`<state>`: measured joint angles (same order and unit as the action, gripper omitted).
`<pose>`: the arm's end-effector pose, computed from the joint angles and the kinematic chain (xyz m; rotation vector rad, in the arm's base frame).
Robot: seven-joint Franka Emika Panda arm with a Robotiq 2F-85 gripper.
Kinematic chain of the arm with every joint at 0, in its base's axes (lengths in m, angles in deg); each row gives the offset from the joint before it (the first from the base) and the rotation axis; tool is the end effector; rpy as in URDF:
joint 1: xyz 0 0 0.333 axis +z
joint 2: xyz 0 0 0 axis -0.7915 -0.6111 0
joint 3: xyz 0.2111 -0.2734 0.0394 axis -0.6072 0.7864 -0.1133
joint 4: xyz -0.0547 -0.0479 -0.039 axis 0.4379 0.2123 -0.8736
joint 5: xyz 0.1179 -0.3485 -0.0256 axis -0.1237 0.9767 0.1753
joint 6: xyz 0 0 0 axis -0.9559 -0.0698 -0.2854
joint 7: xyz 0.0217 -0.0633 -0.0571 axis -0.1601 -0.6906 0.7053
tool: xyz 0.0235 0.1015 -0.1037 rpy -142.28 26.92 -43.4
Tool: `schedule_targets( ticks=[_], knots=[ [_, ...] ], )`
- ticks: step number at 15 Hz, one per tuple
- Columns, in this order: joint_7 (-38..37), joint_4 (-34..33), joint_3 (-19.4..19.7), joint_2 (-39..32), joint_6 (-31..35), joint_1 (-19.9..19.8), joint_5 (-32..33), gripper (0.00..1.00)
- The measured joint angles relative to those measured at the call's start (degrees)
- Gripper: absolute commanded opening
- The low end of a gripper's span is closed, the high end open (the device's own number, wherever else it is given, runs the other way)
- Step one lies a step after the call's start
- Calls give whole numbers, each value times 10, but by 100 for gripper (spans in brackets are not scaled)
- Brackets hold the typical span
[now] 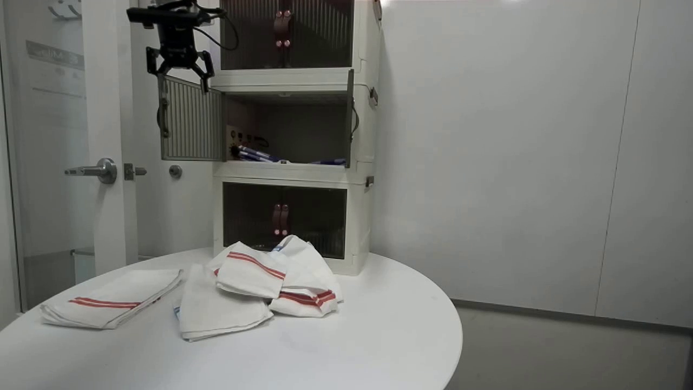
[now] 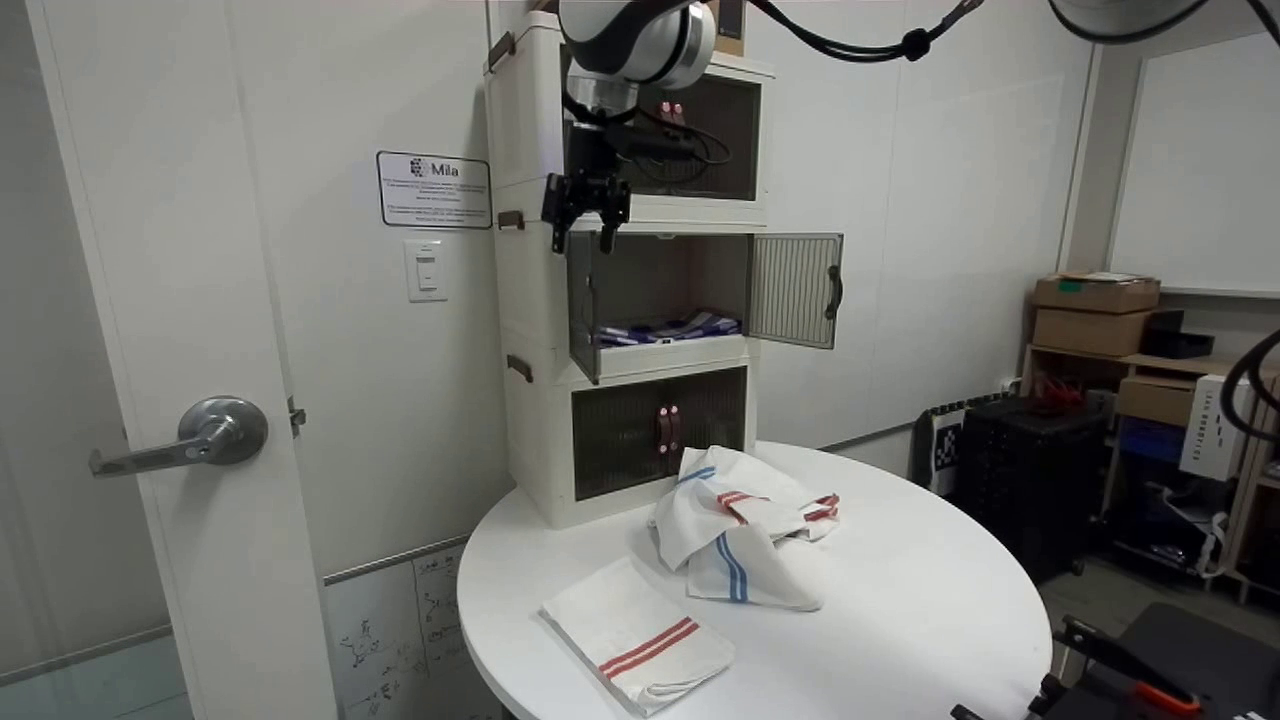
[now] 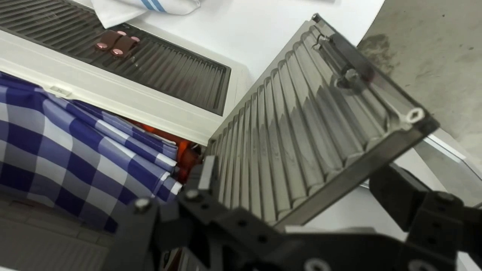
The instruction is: Open the left door on the second cabinet
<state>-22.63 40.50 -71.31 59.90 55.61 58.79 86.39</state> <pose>0.6858 0.1626 0.5296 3.0393 0.5571 0.4181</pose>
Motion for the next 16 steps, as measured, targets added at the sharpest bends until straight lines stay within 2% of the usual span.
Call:
schedule_targets(
  ticks=[5, 12, 16],
  knots=[
    [-34, -13, 6, 14, -1, 21, 2, 100],
    [-218, -71, 7, 36, -3, 85, 50, 100],
    [-321, -87, 19, 59, -3, 96, 101, 100]
  ],
)
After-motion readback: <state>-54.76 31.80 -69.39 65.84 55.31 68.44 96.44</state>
